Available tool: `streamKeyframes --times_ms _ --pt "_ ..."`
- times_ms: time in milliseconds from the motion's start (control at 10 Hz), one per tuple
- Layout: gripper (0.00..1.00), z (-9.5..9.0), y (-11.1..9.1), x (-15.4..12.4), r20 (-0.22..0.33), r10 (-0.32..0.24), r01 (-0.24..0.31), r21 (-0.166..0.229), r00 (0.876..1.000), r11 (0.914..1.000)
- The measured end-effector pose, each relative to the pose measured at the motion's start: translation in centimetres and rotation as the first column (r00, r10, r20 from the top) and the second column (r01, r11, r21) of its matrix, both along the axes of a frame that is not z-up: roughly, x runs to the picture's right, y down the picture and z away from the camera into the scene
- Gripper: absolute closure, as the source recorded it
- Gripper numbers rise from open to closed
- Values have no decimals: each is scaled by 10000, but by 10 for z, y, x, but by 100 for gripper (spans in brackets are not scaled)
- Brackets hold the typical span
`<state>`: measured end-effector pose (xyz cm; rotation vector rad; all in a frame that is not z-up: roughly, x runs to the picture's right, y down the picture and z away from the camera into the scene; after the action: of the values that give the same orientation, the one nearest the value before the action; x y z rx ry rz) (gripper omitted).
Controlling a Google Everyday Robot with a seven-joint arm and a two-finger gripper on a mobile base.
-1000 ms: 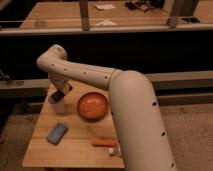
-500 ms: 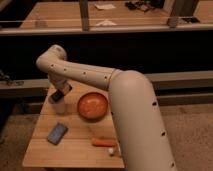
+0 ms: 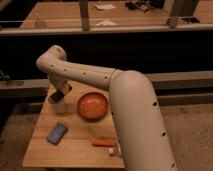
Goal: Place the eraser in the ceramic cup
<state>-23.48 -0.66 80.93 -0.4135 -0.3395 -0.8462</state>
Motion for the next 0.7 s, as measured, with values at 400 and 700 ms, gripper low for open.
streamKeyframes --times_ms 400,700 --pt "88 0 0 0 20 -28 28 43 10000 10000" --pt "88 0 0 0 32 -47 47 68 10000 10000"
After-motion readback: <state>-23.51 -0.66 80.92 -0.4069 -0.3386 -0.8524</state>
